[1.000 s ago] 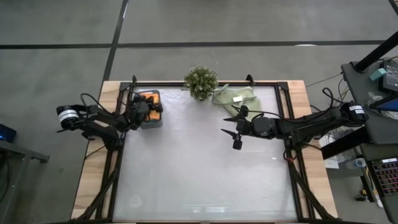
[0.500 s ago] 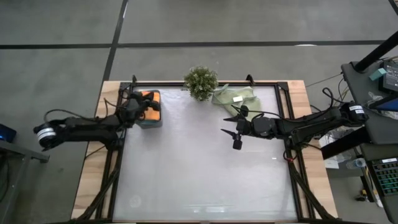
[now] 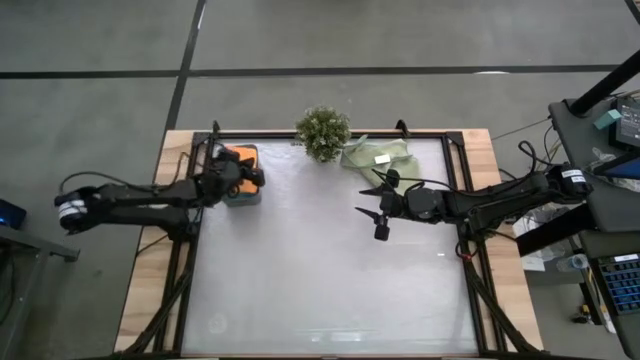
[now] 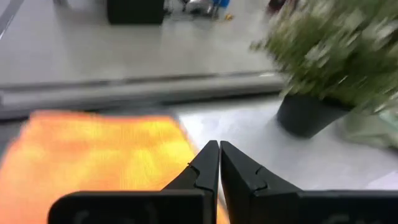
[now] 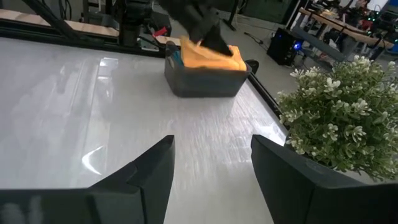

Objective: Fold microfiber towels
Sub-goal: Put the orange microfiber cloth into the black bin

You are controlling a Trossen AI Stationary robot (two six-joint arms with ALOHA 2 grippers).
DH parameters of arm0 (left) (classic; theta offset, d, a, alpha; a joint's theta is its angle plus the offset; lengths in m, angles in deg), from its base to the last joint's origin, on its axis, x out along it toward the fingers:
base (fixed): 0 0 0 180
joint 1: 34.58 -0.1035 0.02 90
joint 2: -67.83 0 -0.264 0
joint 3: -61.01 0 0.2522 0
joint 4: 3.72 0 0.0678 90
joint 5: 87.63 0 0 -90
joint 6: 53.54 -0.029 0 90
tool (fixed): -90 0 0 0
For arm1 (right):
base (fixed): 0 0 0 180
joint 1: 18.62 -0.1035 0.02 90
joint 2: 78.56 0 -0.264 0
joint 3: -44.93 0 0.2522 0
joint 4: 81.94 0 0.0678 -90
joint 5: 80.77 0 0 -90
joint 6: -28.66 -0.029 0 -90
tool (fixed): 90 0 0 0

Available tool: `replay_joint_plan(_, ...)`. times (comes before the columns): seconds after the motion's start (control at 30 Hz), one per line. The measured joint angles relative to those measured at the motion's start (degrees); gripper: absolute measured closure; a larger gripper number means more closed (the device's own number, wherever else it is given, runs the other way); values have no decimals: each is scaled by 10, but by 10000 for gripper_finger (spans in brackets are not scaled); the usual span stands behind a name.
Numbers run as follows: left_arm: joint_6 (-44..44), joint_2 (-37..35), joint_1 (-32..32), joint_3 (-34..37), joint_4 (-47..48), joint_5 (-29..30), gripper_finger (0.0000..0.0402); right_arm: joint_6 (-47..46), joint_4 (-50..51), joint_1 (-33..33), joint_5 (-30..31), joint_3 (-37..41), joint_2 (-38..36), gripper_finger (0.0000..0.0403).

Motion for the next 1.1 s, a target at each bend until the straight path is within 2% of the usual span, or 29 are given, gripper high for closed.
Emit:
replay_joint_plan(0.3, 24, 153, 8, 1, -106, 36, 402, 1, 1, 0, 0, 0, 0, 202)
replay_joint_plan(0.6, 38, 200, 8, 1, -119, 48, 401, 1, 3, 0, 0, 0, 0, 202)
replay_joint_plan(0.73, 11, 166, 8, -1, -121, 38, 401, 1, 3, 0, 0, 0, 0, 202)
replay_joint_plan(0.9, -40, 67, 9, -17, -82, -7, 401, 1, 5, 0, 0, 0, 0, 202)
replay_joint_plan(0.97, -52, 19, 8, -39, -26, -20, 401, -1, 6, 0, 0, 0, 0, 202)
replay_joint_plan(1.1, -53, -55, 8, -110, 150, -66, 401, 0, 6, 0, 0, 0, 0, 202)
